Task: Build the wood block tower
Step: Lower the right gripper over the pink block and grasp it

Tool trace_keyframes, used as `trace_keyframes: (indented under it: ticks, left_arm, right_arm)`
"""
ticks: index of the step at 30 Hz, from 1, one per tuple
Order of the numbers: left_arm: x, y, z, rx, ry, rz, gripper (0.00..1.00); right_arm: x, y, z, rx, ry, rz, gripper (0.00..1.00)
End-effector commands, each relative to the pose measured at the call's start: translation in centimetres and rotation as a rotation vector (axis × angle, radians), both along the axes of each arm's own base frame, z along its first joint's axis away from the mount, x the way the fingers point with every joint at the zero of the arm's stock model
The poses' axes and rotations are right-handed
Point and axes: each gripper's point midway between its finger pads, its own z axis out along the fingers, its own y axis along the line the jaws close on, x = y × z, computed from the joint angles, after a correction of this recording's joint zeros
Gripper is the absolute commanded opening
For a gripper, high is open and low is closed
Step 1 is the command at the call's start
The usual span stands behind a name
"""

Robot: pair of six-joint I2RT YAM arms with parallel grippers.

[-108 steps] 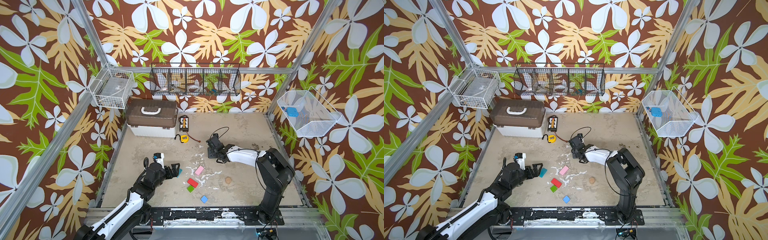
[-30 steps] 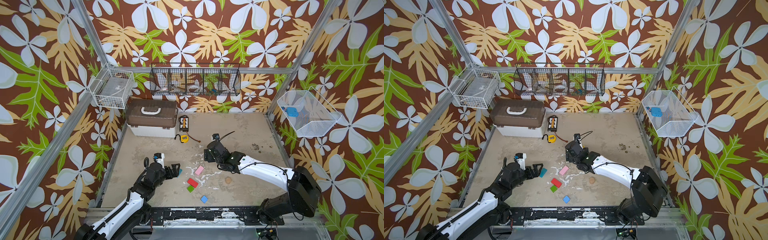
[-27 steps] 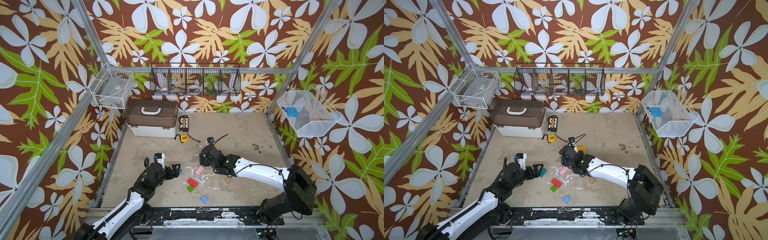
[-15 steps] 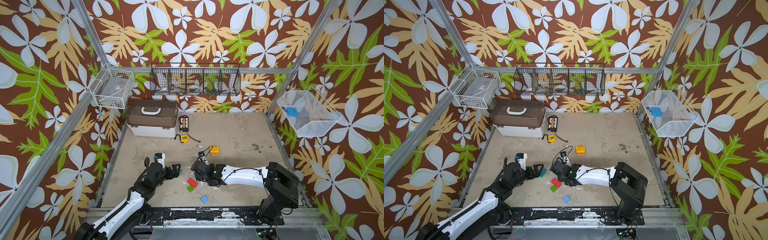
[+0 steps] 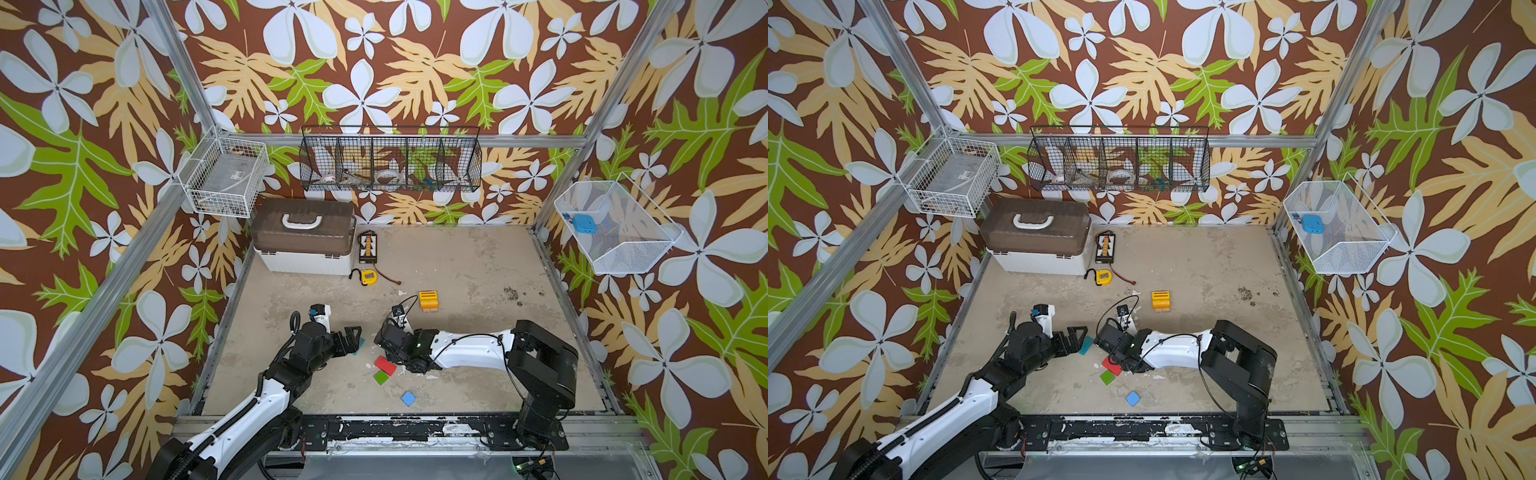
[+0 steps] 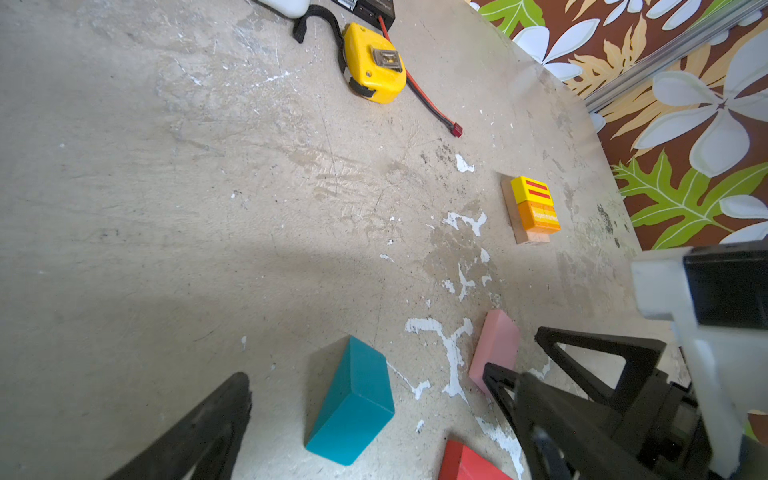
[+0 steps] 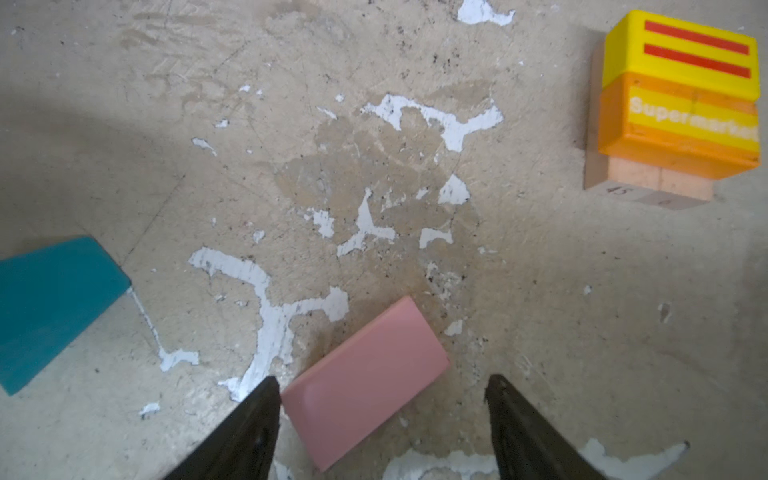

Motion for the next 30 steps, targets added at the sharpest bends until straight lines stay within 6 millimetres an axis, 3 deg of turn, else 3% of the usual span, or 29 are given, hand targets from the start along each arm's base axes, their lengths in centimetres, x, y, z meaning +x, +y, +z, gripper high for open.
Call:
trace_keyframes:
  ticks: [1, 11, 17, 21, 25, 30]
  left_arm:
    - [0.9, 0.2, 0.9, 0.016, -0.041, 0.021, 1.00]
    - [1.3, -0.4, 0.0, 0.034, 0.003, -0.005, 1.00]
    - [0.7, -0.7, 0.1, 0.007, -0.004, -0.029, 1.00]
    - [0.3, -0.5, 0.9, -0.017, -0.045, -0.024, 1.00]
    - [0.3, -0.2, 1.4, -0.021, -0.068, -0.012, 1.00]
    - [0.2, -0.4, 1.5, -0.026, -0.069, -0.021, 1.00]
  right_arm:
    - [0.2, -1.1, 0.5, -0.049, -0.024, -0.024, 0.78]
    - [-0.6, -3.7, 0.6, -0.041, -0.041, -0.079, 0.76]
    - [-0.5, -2.5, 1.8, 0.015, -0.048, -0.049, 0.77]
    - [0.2, -1.6, 2.0, 0.025, -0.061, -0.053, 0.84]
    - [1.0, -1.4, 1.6, -0.011, -0.076, -0.076, 0.92]
    - [1.4, -1.5, 0.6, -0.039, -0.072, -0.087, 0.92]
